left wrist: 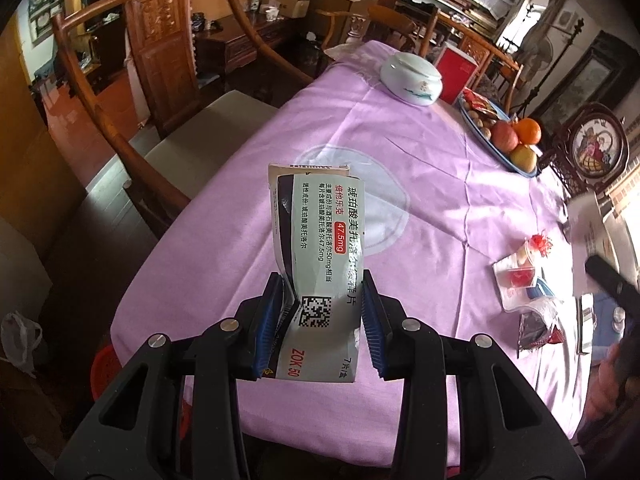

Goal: Collect trash
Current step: 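Carry box and cup to the basket and open left gripper to drop the box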

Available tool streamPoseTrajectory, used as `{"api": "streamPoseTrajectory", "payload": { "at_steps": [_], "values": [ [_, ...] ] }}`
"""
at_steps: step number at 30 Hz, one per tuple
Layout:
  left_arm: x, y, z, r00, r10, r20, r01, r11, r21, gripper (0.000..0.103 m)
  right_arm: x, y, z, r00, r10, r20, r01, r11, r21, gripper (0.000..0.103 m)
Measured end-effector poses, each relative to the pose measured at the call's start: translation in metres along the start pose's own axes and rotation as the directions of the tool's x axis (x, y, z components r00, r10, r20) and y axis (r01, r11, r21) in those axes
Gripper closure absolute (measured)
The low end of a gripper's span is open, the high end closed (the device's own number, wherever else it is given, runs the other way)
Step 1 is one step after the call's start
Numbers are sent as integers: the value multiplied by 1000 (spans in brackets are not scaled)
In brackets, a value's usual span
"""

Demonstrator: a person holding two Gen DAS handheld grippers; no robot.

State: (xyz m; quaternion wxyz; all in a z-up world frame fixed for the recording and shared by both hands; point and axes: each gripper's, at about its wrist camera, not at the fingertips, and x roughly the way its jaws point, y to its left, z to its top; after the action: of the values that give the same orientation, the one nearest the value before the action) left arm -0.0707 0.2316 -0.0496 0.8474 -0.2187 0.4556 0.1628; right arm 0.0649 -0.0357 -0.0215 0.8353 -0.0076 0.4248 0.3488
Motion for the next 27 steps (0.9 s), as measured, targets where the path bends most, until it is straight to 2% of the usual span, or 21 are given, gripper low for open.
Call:
{"api": "streamPoseTrajectory", "payload": {
  "at_steps": [7, 12, 18, 20, 23, 27],
  "values": [
    [-12, 48, -16, 999, 45, 11, -44, 993, -108, 63, 11, 15, -11, 998, 9, -67, -10, 1000, -15, 19],
    [-27, 96, -36, 994, 107, 11, -102, 971, -218, 63, 28, 43, -8, 993, 45, -106, -53, 996, -69, 19],
    [-52, 163, -77, 979, 202, -12, -192, 910, -366, 63, 52, 97, -4, 981, 106, -160, -133, 976, -172, 19],
    [-59, 190, -99, 974, 225, -36, -219, 878, -426, 63, 58, 120, -5, 976, 128, -178, -164, 964, -207, 19],
    [-66, 217, -126, 966, 248, -74, -252, 837, -485, 64, 66, 149, -6, 966, 154, -205, -204, 947, -248, 19],
    [-72, 244, -153, 963, 244, -113, -266, 796, -544, 64, 74, 182, -10, 956, 175, -235, -241, 927, -289, 19]
  ]
}}
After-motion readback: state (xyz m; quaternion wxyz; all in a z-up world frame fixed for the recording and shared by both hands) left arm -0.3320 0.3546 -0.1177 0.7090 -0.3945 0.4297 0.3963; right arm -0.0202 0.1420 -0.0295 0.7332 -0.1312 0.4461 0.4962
